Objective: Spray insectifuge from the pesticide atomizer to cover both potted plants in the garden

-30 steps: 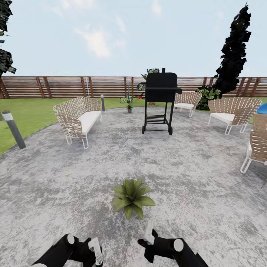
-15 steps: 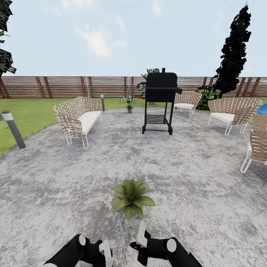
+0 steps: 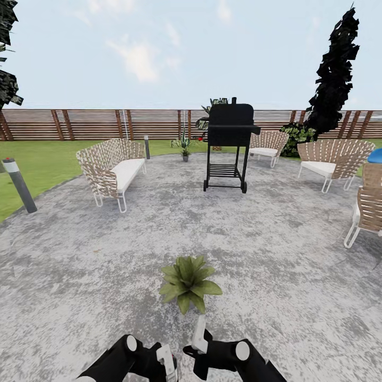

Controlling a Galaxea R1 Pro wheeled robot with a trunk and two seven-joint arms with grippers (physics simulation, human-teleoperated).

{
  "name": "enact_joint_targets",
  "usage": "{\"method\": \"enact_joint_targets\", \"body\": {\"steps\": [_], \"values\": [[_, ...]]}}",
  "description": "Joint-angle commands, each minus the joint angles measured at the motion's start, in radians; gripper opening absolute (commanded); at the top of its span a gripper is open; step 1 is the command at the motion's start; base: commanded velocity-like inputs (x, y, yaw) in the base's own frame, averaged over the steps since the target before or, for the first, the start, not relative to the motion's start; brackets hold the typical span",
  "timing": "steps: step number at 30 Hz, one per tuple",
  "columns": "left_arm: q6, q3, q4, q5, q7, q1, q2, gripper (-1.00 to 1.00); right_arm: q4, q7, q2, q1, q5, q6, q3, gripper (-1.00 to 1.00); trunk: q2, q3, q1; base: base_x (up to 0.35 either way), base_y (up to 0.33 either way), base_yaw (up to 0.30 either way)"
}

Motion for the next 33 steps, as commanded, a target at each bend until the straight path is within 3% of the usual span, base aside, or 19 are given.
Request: {"method": "enact_joint_targets", "body": {"steps": [1,27,33], "values": [[-0.003,0.000,-0.002,-0.006,-0.003,0.000,0.000,-1.00,-0.001,0.000,0.001,0.000,0.010,-0.006,-0.001,-1.00,0.000,-0.001,0.000,0.000,0.000,0.000],[-0.006,0.003,0.000,0.008,-0.039,-0.002,-0.001,-1.00,0.002,0.000,0.000,0.000,0.011,-0.006,-0.001,-1.00,0.000,-0.001,0.000,0.000,0.000,0.000],[-0.005,0.007,0.001,0.012,-0.047,-0.025,-0.006,-1.00,0.002,-0.001,0.001,0.000,0.011,-0.006,-0.001,-1.00,0.000,-0.001,0.000,0.000,0.000,0.000]]}}
